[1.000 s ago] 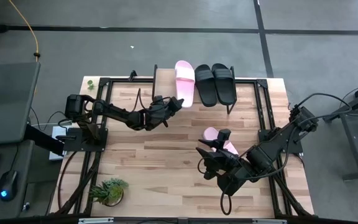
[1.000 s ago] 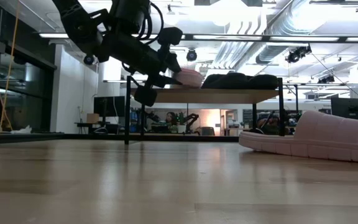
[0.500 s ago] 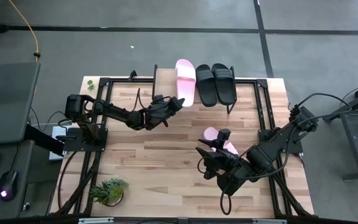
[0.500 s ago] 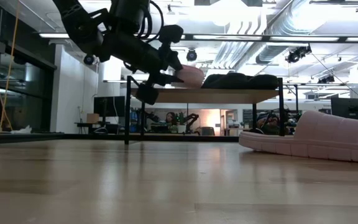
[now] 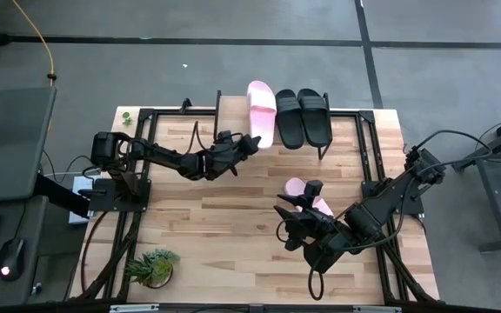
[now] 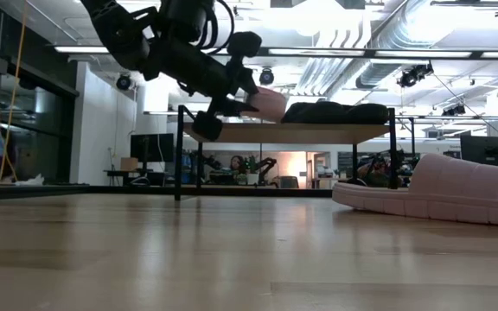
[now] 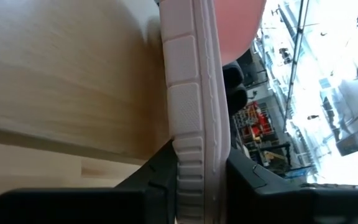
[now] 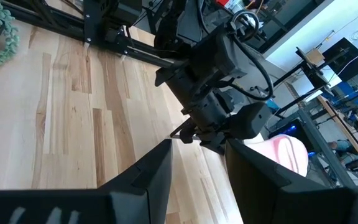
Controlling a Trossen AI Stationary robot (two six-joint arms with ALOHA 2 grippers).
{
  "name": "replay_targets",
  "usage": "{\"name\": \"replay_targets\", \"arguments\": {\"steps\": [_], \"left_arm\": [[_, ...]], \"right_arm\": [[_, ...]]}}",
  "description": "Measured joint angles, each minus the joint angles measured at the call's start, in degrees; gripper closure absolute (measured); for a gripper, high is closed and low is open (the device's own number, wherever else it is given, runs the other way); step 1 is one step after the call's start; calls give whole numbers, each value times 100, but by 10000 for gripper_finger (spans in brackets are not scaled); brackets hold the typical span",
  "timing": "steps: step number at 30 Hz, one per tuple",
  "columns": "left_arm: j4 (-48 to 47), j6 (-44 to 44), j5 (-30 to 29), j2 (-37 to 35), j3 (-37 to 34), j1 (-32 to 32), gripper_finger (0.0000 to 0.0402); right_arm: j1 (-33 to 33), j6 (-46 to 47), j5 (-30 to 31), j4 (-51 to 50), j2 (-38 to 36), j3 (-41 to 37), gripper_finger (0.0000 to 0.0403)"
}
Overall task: Pick and place slides into the shelf
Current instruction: Put the left pink slide on the shelf
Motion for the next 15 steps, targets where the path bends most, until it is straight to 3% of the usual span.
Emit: {"name": "replay_targets", "arguments": {"steps": [8,15], "left_arm": [[-160,-2,74,0,2,0,304],[-118,-3,146,0,4,-2,249]], "right_arm": [[0,2,0,0,0,0,263],[0,4,0,0,0,0,263]]}}
